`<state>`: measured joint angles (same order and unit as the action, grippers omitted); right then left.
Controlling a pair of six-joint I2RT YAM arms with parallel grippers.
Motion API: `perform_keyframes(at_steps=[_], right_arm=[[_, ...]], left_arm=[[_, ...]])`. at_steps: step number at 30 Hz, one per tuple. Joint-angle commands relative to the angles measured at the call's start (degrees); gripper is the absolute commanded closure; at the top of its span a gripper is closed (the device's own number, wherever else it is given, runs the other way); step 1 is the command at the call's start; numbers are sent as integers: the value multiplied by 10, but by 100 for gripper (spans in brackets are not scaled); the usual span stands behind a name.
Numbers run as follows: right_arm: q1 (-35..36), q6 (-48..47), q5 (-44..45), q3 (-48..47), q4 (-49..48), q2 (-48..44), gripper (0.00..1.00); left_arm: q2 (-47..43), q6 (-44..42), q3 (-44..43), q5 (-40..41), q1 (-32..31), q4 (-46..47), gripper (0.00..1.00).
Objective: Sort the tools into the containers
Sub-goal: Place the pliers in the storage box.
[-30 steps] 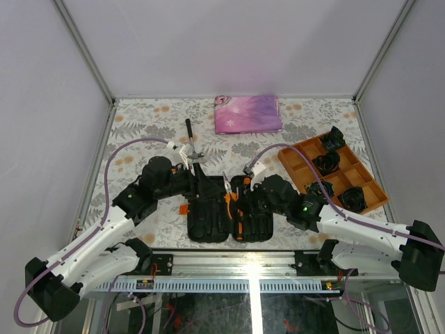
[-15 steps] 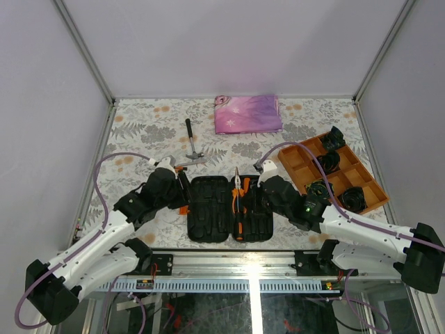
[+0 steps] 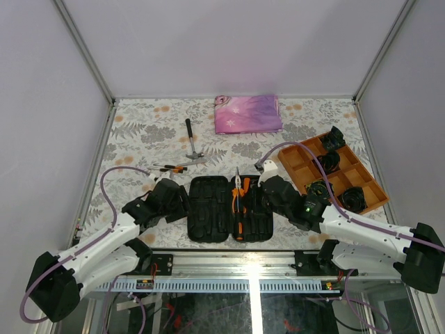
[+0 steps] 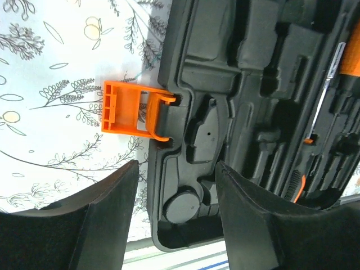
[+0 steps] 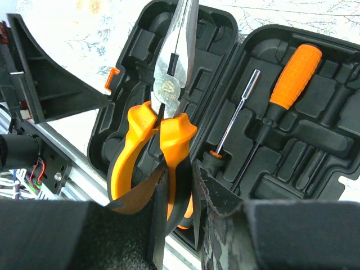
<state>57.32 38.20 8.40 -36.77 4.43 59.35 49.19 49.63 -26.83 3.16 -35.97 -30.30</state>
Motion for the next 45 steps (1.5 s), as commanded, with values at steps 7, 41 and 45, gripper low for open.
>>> perform_keyframes(at_steps=[7,41,45], right_arm=[[0,9,18,-10,-50,4,100],[24,30,-93,-83,-41,184,100],[28,34,-96,-102,-41,216,100]], left_arm=[[23,40,41,-65,-30,114,44],[-23,87,4,85,-106,36,44],[-16,88,7,79,-107,41,44]])
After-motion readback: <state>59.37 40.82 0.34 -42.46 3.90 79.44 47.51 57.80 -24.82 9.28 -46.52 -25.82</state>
